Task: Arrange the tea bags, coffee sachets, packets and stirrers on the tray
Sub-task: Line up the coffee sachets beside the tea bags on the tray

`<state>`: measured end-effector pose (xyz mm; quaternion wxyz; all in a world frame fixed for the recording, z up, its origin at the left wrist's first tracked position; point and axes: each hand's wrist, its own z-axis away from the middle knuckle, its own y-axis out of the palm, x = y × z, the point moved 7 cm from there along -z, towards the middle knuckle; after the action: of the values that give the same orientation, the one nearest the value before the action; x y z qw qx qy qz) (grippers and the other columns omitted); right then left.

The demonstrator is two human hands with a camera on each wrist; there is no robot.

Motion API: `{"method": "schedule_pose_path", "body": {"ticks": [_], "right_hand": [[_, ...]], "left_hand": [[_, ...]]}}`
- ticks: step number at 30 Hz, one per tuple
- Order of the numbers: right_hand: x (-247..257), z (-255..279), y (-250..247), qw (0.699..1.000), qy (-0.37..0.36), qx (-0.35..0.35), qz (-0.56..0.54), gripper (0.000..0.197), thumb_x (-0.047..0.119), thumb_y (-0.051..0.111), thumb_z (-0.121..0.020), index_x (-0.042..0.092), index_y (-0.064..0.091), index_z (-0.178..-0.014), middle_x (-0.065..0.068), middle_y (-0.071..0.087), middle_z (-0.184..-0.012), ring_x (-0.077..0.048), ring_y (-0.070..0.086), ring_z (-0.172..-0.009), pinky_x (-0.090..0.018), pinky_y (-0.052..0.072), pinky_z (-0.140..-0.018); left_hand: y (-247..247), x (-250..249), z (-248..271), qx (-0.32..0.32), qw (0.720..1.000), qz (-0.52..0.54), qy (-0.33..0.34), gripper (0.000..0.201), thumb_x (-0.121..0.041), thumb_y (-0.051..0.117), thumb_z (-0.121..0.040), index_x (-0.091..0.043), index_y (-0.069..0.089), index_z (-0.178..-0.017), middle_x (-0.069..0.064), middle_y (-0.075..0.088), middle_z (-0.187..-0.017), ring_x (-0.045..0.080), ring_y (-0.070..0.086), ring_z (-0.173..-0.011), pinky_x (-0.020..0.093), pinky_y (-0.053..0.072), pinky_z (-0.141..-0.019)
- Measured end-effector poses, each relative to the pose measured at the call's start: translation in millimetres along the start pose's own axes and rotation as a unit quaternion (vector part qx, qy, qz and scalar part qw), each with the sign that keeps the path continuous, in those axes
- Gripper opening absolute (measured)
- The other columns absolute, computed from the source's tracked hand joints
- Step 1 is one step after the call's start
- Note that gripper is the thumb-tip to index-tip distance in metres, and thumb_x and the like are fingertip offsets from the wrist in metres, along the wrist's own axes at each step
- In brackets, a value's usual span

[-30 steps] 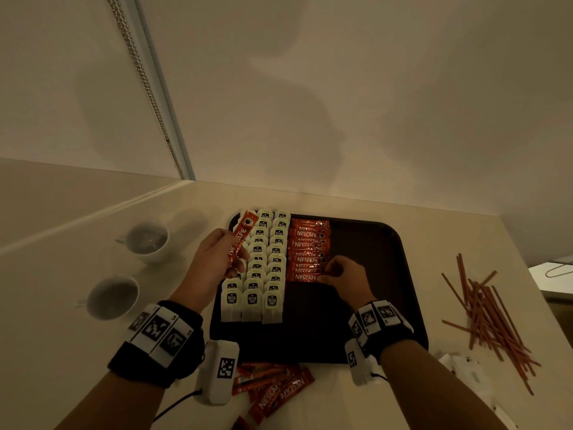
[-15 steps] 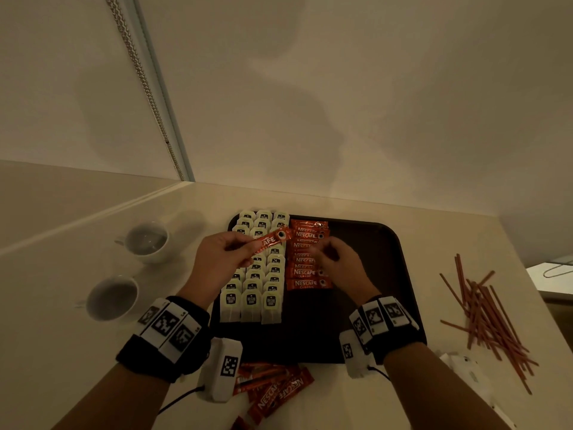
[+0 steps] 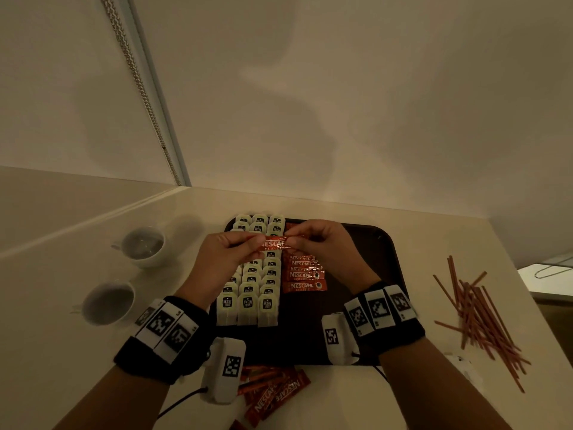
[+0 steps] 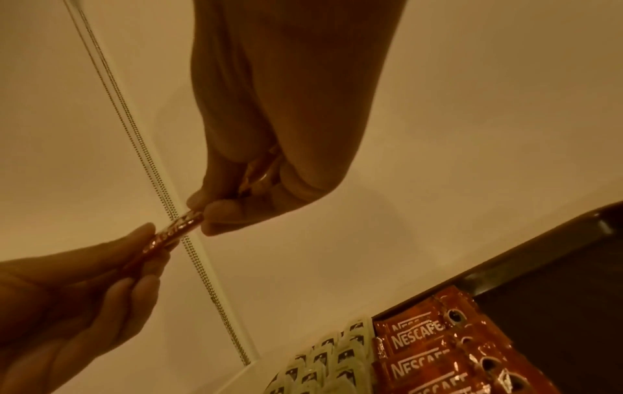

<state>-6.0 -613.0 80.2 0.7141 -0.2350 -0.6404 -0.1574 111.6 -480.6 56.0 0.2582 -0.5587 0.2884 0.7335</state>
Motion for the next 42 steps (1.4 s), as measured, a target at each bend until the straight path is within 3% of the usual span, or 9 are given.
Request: {"method": "schedule_pose_path", "body": {"ticks": [2,5,10,15,19,24,27,31,42], "right_hand": [[-2,1,-1,0.999,0.003,-0.002,0.032,0.011,0.006,0.07,-0.079,0.011,0.069,-0.089,-0.006,0.07,-0.082,-0.012,0.068,-0.071,-0.02,0.055,-0.068],[-10,2,0,0.997,0.008,0.013,0.07,0.012,0.007,0.071,-0.08,0.013,0.068,-0.09,-0.015,0.069,-0.088,-0.017,0.068,-0.074,-0.023,0.056,-0.069],[-14,6,-1,0.992,0.001,0.042,0.119,0.014,0.012,0.069,-0.082,0.021,0.068,-0.093,-0.008,0.069,-0.094,-0.023,0.066,-0.087,-0.029,0.057,-0.078],[-38,13,-36,0.986,0.044,-0.012,0.161,0.012,0.014,0.069,-0.081,0.025,0.065,-0.086,0.0,0.066,-0.097,-0.012,0.065,-0.09,-0.024,0.055,-0.077],[-87,32,-58,0.962,0.127,-0.002,0.241,0.013,0.012,0.07,-0.08,0.023,0.063,-0.085,0.011,0.063,-0.093,0.002,0.059,-0.088,-0.013,0.045,-0.075],[-132,47,-55,0.946,0.185,0.014,0.267,0.016,0.012,0.072,-0.079,0.024,0.063,-0.084,0.014,0.06,-0.097,0.0,0.055,-0.092,-0.02,0.042,-0.087],[-139,48,-49,0.947,0.195,-0.002,0.254,0.013,0.01,0.071,-0.08,0.018,0.063,-0.087,0.016,0.057,-0.094,0.001,0.053,-0.089,-0.016,0.042,-0.083],[-139,43,-48,0.951,0.185,-0.045,0.245,0.012,0.01,0.071,-0.08,0.014,0.063,-0.088,0.016,0.057,-0.087,0.005,0.052,-0.081,-0.009,0.038,-0.068],[-145,30,-50,0.936,0.191,-0.07,0.289,0.018,0.018,0.075,-0.077,0.017,0.059,-0.085,0.007,0.058,-0.088,-0.005,0.053,-0.082,-0.013,0.038,-0.067]], "left_hand": [[-3,4,0,-0.021,1.0,0.001,0.005,0.012,-0.011,0.067,-0.083,-0.007,0.073,-0.093,0.013,0.072,-0.082,0.015,0.067,-0.07,0.019,0.056,-0.07],[-2,6,1,-0.024,1.0,-0.014,0.014,0.009,-0.009,0.068,-0.082,-0.01,0.073,-0.09,0.007,0.071,-0.076,0.01,0.065,-0.064,0.016,0.053,-0.063],[2,2,4,-0.009,0.996,-0.081,0.033,0.01,-0.008,0.07,-0.081,-0.013,0.073,-0.089,0.009,0.072,-0.078,0.008,0.064,-0.06,0.015,0.051,-0.059],[-8,5,16,0.044,0.991,-0.126,-0.029,0.021,-0.023,0.063,-0.088,-0.028,0.066,-0.108,-0.001,0.071,-0.098,0.016,0.068,-0.082,0.025,0.054,-0.069],[-50,18,42,0.062,0.978,-0.194,-0.051,0.016,-0.016,0.053,-0.094,-0.024,0.066,-0.101,0.0,0.071,-0.092,0.017,0.066,-0.079,0.03,0.052,-0.072],[-107,45,78,0.01,0.971,-0.22,-0.096,0.018,-0.01,0.051,-0.094,-0.018,0.066,-0.101,-0.001,0.071,-0.088,0.02,0.067,-0.078,0.033,0.052,-0.072],[-137,60,92,-0.036,0.97,-0.211,-0.117,0.019,-0.006,0.052,-0.093,-0.017,0.067,-0.097,0.005,0.072,-0.083,0.028,0.065,-0.077,0.035,0.05,-0.07],[-171,87,110,-0.075,0.963,-0.206,-0.156,0.022,0.0,0.051,-0.093,-0.015,0.068,-0.092,0.014,0.071,-0.083,0.032,0.062,-0.071,0.035,0.046,-0.069],[-195,130,152,-0.082,0.941,-0.214,-0.249,0.017,-0.002,0.053,-0.093,-0.01,0.067,-0.094,0.017,0.07,-0.087,0.033,0.06,-0.073,0.034,0.043,-0.068]]}}
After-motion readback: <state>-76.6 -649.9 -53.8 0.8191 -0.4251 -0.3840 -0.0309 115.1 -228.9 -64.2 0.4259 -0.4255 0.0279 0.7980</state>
